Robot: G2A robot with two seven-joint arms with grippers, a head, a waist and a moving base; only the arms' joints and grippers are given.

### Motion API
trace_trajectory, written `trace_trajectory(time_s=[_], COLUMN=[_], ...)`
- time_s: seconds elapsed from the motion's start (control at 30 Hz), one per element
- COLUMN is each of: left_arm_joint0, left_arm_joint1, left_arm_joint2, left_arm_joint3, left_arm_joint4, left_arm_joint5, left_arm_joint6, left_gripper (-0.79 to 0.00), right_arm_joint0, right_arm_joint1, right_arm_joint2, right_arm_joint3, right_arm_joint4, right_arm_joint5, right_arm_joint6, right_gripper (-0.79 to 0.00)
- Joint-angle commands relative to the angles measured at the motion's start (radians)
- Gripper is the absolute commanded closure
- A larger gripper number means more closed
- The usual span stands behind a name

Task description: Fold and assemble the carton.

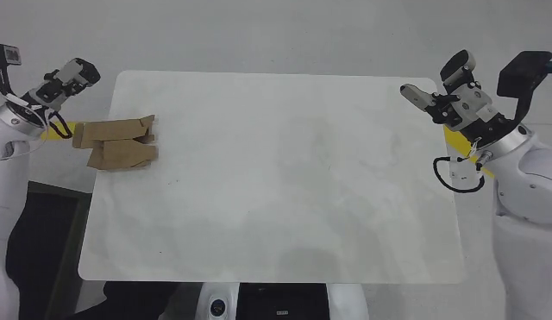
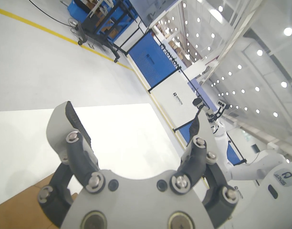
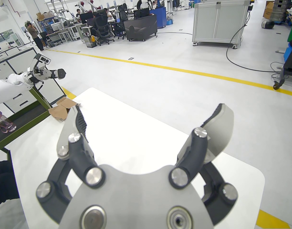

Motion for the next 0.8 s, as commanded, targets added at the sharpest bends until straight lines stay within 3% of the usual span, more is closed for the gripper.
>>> trace_trajectory(time_s=[0.0,0.47,0.77], left_arm_joint0=[0.001,0.012,0.066], left_arm_joint1=[-0.004,0.000,0.009], left_arm_joint2=[-0.003,-0.069,-0.104], left_arm_joint3=[0.039,0.310,0.411], left_arm_joint4=[-0.019,-0.082,-0.060], left_arm_joint5=[-0.007,0.060,0.071], left_arm_joint6=[0.022,0.076,0.132], left_gripper=[-0.785,-0.785,-0.785], right_arm_joint0=[0.000,0.000,0.000], right_arm_joint1=[0.000,0.000,0.000], right_arm_joint2=[0.000,0.000,0.000], right_arm_joint3=[0.000,0.000,0.000], right_arm_joint4=[0.000,0.000,0.000], right_arm_joint5=[0.000,0.000,0.000], right_arm_joint6=[0.000,0.000,0.000], right_gripper=[-0.785,-0.785,-0.785])
